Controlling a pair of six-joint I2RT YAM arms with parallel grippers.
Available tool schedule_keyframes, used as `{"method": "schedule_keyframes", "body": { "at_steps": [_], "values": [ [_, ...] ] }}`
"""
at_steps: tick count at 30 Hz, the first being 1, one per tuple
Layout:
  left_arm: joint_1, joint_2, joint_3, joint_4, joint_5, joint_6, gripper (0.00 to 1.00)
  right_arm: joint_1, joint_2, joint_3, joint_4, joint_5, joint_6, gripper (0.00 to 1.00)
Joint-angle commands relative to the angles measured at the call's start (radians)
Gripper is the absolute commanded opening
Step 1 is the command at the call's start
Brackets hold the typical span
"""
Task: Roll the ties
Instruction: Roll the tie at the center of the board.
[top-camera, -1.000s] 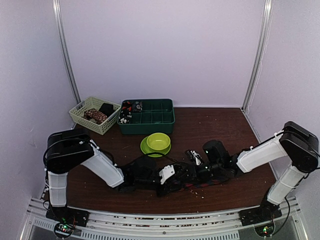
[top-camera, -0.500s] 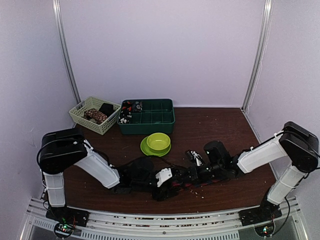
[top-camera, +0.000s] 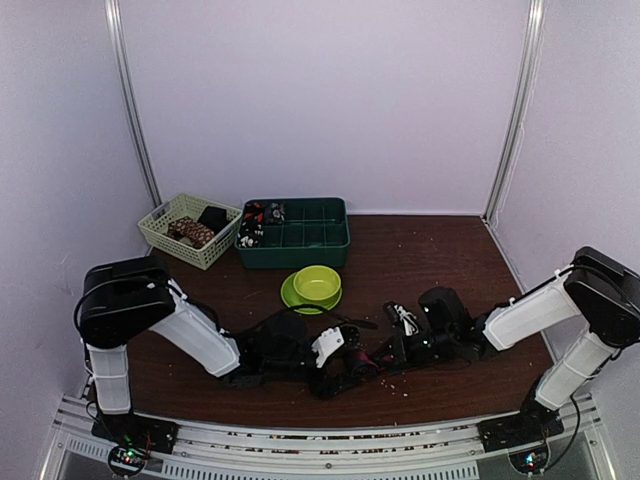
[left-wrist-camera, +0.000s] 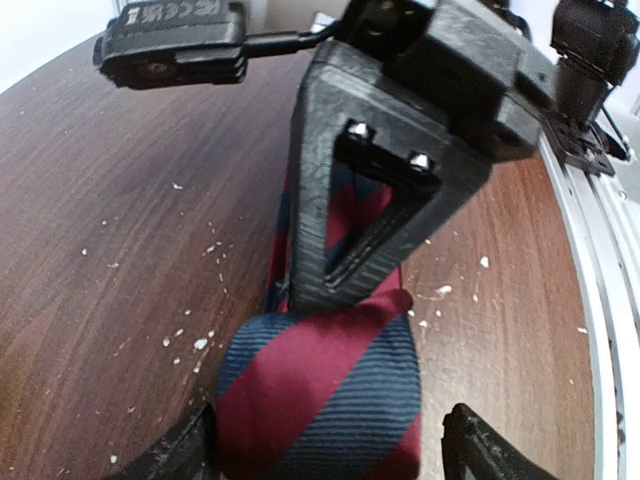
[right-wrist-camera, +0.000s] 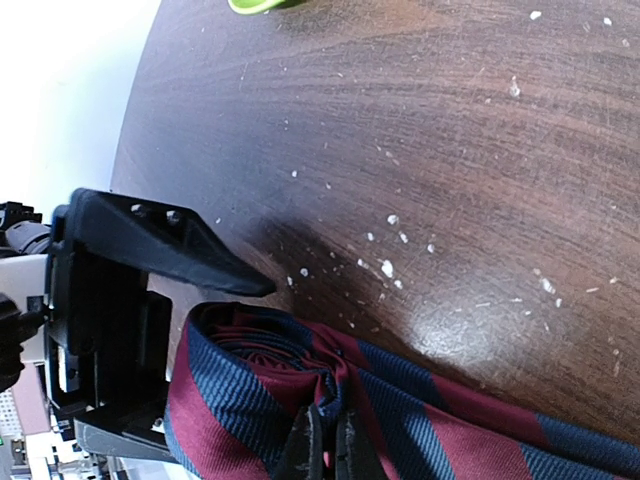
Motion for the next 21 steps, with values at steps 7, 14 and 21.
{"method": "schedule_keyframes", "body": {
  "at_steps": [7,14,21],
  "values": [
    [-0.001,0.151,0.123,0.147,-0.025,-0.128,0.71,-0.004,0.057,-0.054,-0.148,0.141,-0.045,0.00],
    [-0.001,0.141,0.114,0.057,-0.008,-0.068,0.32,-0.003,0.003,-0.053,-0.112,0.082,-0.016,0.00],
    [-0.001,0.044,0.052,-0.204,-0.012,0.099,0.20,-0.008,-0.135,0.004,-0.180,-0.005,0.001,0.40]
  ]
}}
